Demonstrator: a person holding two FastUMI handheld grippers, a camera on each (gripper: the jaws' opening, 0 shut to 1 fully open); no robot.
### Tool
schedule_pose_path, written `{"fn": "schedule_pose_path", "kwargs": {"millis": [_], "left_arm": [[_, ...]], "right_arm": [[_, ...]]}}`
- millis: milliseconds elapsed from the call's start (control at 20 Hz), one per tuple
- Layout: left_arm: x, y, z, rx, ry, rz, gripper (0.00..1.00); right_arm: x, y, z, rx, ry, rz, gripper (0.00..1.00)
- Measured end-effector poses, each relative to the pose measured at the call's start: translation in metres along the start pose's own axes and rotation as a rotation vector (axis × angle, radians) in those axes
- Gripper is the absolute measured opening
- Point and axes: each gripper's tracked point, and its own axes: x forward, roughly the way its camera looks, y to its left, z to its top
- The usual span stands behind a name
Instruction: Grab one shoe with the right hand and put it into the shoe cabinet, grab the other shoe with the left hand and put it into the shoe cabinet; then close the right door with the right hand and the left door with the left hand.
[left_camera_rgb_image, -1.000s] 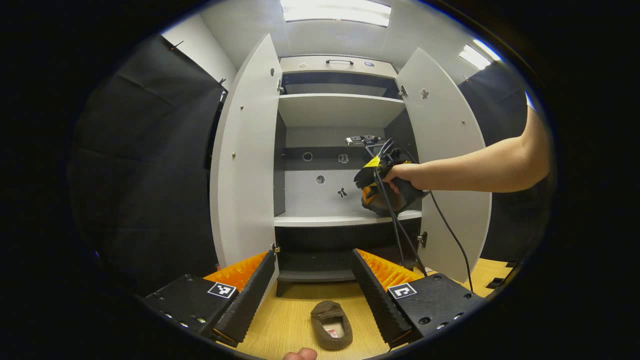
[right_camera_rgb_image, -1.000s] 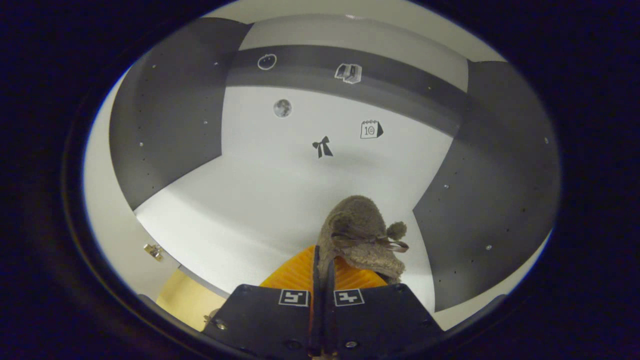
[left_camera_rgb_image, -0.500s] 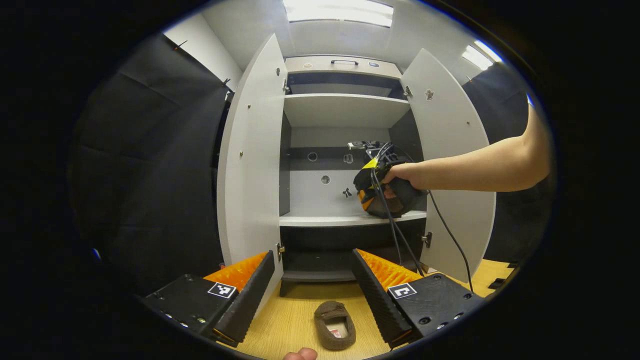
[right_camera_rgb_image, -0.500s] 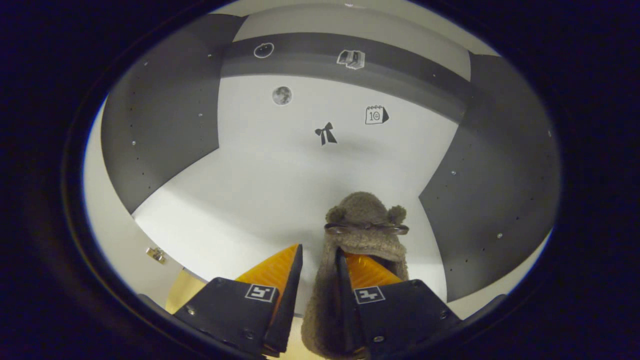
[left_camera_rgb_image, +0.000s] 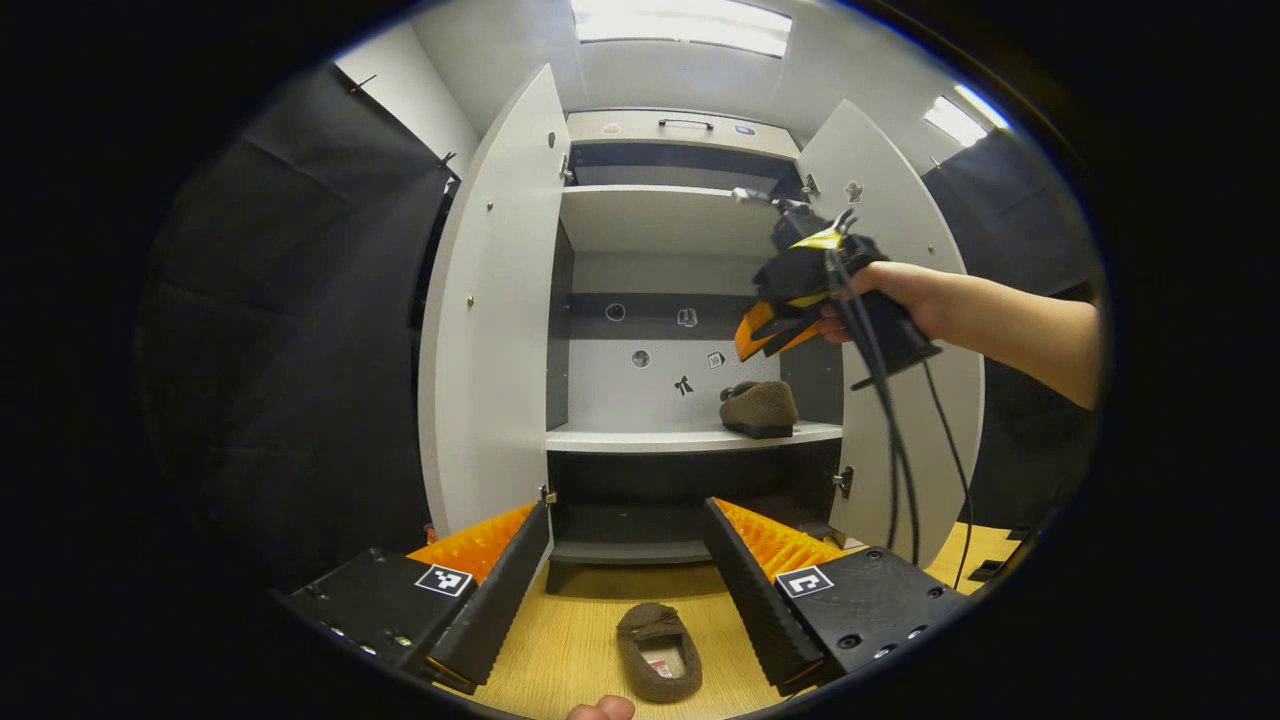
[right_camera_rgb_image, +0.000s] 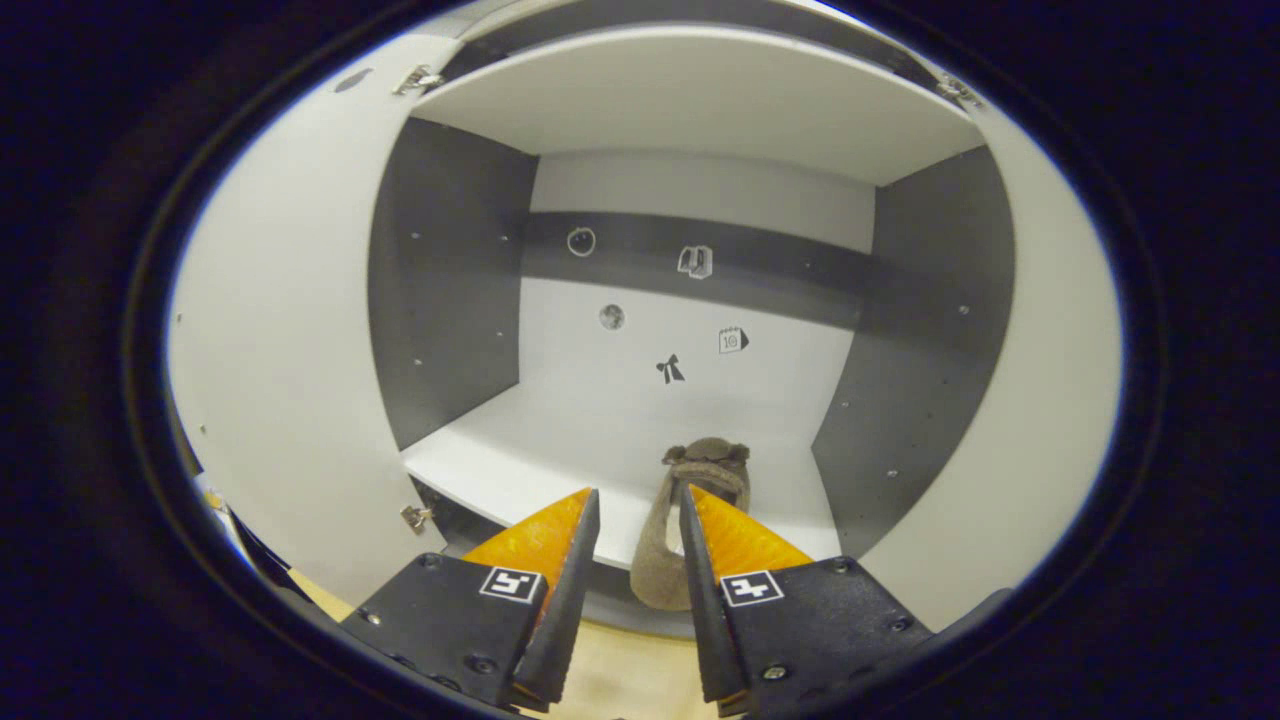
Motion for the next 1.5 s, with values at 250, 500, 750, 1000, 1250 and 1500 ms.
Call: {"fn": "schedule_pose_path", "kwargs": {"millis": [250, 500, 750, 1000, 1250, 1500], "left_arm": [[0.004, -0.005, -0.003, 0.000, 0.008, -0.020, 0.94], [0.003, -0.012, -0.010, -0.003, 0.027, -0.039, 0.94], [-0.001, -0.021, -0.025, -0.001, 0.071, -0.063, 0.94], [-0.006, -0.025, -0.046, -0.003, 0.144, -0.074, 0.94], [-0.006, -0.023, -0.074, -0.045, 0.242, -0.073, 0.95], [0.000, -0.022, -0.131, -0.113, 0.449, -0.085, 0.95]], "right_arm": [[-0.057, 0.006, -0.046, 0.028, -0.151, -0.016, 0.53], [-0.092, 0.009, -0.127, 0.069, -0.250, -0.111, 0.60], [-0.119, 0.007, -0.197, 0.107, -0.266, -0.185, 0.69], [-0.133, 0.015, -0.239, 0.072, -0.241, -0.192, 0.72], [-0.138, 0.022, -0.256, 0.093, -0.206, -0.178, 0.93], [-0.145, 0.025, -0.263, 0.097, -0.180, -0.169, 0.93]]}}
